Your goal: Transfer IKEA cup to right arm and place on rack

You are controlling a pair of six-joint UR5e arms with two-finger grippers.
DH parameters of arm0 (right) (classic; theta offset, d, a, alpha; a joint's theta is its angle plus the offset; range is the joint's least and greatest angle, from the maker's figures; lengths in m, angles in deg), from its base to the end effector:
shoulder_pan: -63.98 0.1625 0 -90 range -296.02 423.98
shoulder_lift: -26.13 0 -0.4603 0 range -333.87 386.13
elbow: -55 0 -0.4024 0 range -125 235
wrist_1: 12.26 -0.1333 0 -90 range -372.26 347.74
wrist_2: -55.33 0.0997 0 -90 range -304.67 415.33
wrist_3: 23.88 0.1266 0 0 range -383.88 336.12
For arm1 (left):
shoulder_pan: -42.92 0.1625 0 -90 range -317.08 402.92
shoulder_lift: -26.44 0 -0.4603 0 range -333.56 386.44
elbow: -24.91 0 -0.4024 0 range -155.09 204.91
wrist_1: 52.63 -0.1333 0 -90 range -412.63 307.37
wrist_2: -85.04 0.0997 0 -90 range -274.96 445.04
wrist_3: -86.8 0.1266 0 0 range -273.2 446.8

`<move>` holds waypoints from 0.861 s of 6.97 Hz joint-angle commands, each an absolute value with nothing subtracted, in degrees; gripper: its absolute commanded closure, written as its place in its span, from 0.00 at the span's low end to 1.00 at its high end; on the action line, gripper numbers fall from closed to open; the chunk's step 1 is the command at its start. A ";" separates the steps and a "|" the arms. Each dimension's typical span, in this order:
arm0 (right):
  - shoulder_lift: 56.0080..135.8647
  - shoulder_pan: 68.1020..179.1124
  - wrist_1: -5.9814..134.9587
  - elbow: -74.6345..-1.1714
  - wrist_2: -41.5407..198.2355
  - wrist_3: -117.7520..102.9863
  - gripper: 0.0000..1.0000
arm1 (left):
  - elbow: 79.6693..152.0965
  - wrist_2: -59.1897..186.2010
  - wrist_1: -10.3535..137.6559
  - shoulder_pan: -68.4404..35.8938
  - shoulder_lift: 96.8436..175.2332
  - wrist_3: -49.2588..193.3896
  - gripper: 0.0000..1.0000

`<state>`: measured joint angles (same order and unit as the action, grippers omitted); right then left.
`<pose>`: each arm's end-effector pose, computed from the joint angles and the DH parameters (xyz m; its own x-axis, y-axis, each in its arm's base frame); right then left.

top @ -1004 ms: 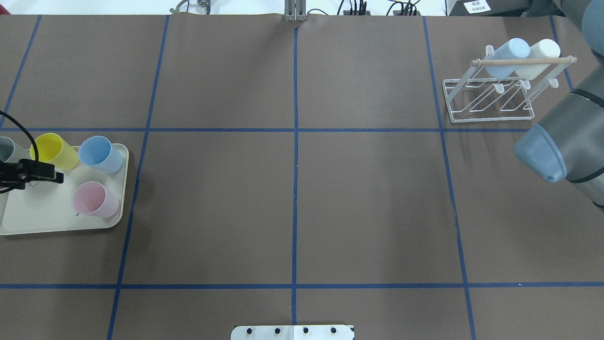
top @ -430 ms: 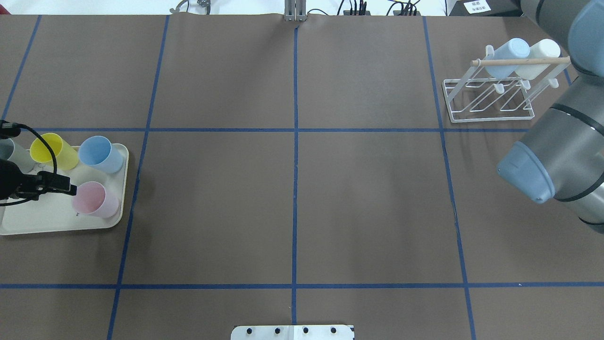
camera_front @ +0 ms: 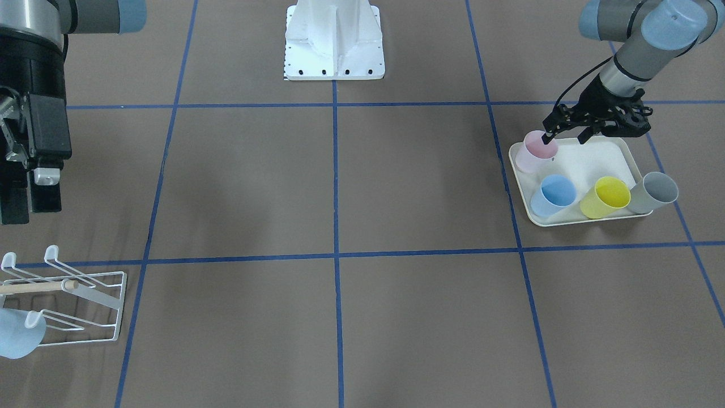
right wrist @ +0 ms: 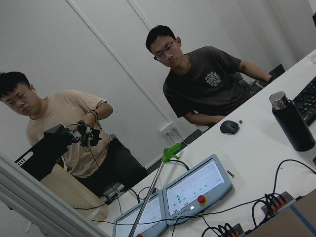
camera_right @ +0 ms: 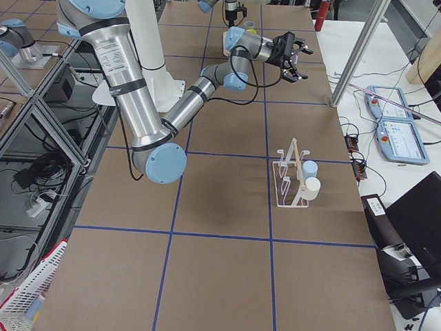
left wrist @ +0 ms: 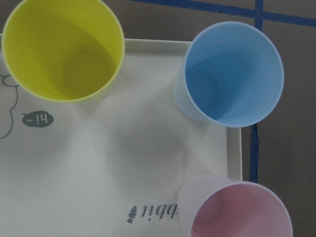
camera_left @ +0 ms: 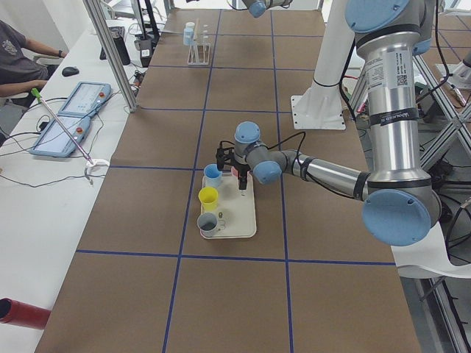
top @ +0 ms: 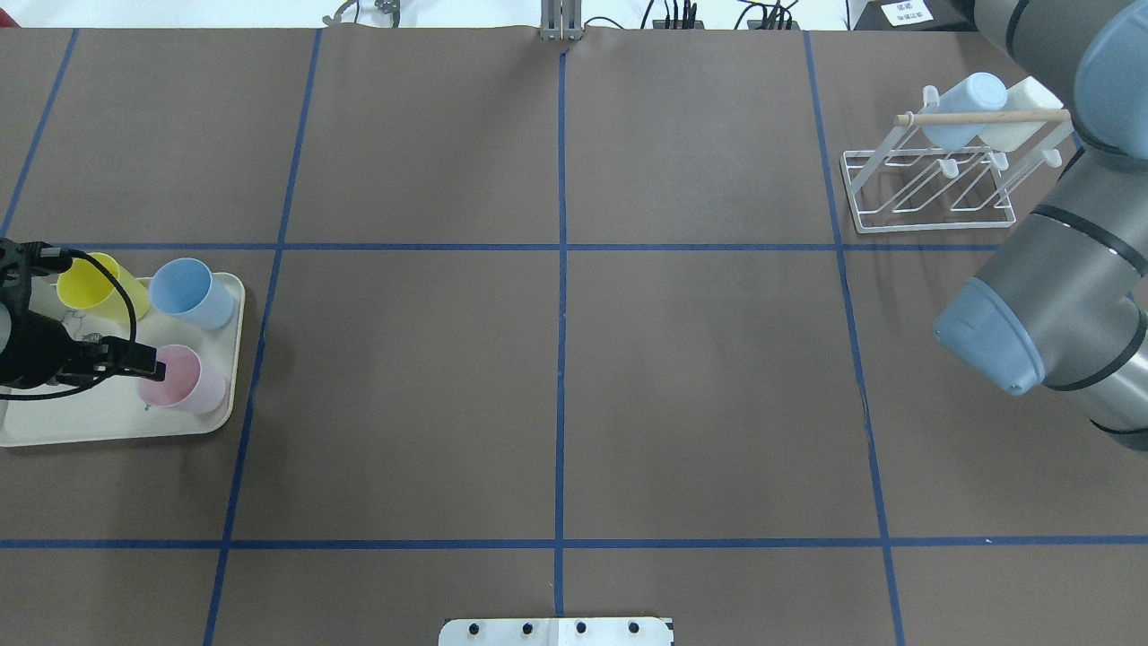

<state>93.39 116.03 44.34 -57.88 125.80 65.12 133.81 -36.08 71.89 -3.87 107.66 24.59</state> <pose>-0.2277 -0.5776 0.2243 0.1336 0.1446 0.9804 -0.9428 0.3234 0.0808 0.2744 -0.3912 0.5538 0.6060 -0.0621 -0.7931 0.1049 0.9945 0.0023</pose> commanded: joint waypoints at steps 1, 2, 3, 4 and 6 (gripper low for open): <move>93.37 115.83 43.90 -57.94 125.90 65.24 0.00 | 133.02 -35.90 70.95 -3.57 108.71 24.66 0.17; 93.37 115.66 43.82 -57.94 125.90 65.24 0.00 | 132.76 -35.90 70.95 -3.31 108.80 24.66 0.28; 93.37 115.39 43.73 -57.94 125.90 65.24 0.00 | 132.76 -35.99 70.95 -3.22 108.80 24.57 0.47; 93.37 115.04 43.73 -57.94 125.90 65.24 0.00 | 132.76 -36.07 70.95 -3.05 108.80 24.57 0.71; 93.37 114.69 43.64 -58.02 125.90 65.24 0.00 | 132.67 -35.99 70.86 -1.82 109.06 24.57 0.84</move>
<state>93.37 114.93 43.71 -57.99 125.90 65.24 132.71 -36.04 70.89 -2.71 108.90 24.57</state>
